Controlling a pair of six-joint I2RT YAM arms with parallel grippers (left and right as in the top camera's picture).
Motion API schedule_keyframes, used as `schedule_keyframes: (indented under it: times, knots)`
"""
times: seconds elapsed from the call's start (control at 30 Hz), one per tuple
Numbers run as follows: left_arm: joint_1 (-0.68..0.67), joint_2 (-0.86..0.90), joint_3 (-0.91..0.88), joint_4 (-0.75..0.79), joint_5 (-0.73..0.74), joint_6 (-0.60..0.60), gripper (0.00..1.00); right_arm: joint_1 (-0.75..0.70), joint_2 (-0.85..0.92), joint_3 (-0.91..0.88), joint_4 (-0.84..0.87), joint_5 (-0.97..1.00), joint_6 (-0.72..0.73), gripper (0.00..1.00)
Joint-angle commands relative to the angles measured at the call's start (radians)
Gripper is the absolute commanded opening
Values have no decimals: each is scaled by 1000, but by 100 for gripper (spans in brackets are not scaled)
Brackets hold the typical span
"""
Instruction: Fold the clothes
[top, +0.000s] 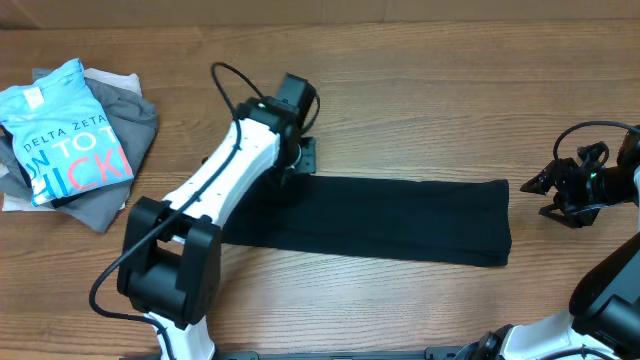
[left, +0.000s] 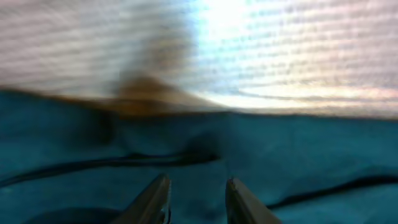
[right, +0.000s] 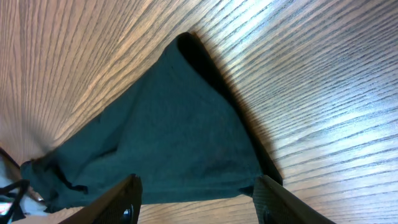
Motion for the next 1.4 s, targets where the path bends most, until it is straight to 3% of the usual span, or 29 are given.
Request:
schedule_keyframes:
  times: [0.0,0.1,0.27,0.53,0.77,0.93,1.07,1.17,1.37]
  knots:
    - [-13,-19,-79,-6,4,-14,30,5,-5,1,-5,-3,-4,65]
    - [-4,-20,-90,-74,-50,-53,25,5,-3,0,-47,13,-4,67]
    - [20,-20,-90,-88,-128,-104,24,8,-3,-61,-42,14,-24,73]
    - [87,-20,-127,-39,-150,-174,35,43,-3,-212,78,14,-65,73]
    - [159,-20,-181,-17,-90,-180,36,96,-3,-286,180,29,-83,76]
    - [175,-20,-181,-16,-27,-180,51,172,-3,-354,307,33,-86,84]
    - [176,-20,-182,-16,-19,-170,53,206,-3,-377,366,33,-86,83]
    - [179,-20,-182,-14,-19,-169,54,212,-3,-377,357,48,-85,75]
    - [179,-20,-182,-13,-19,-161,55,198,-8,-310,233,266,-56,72]
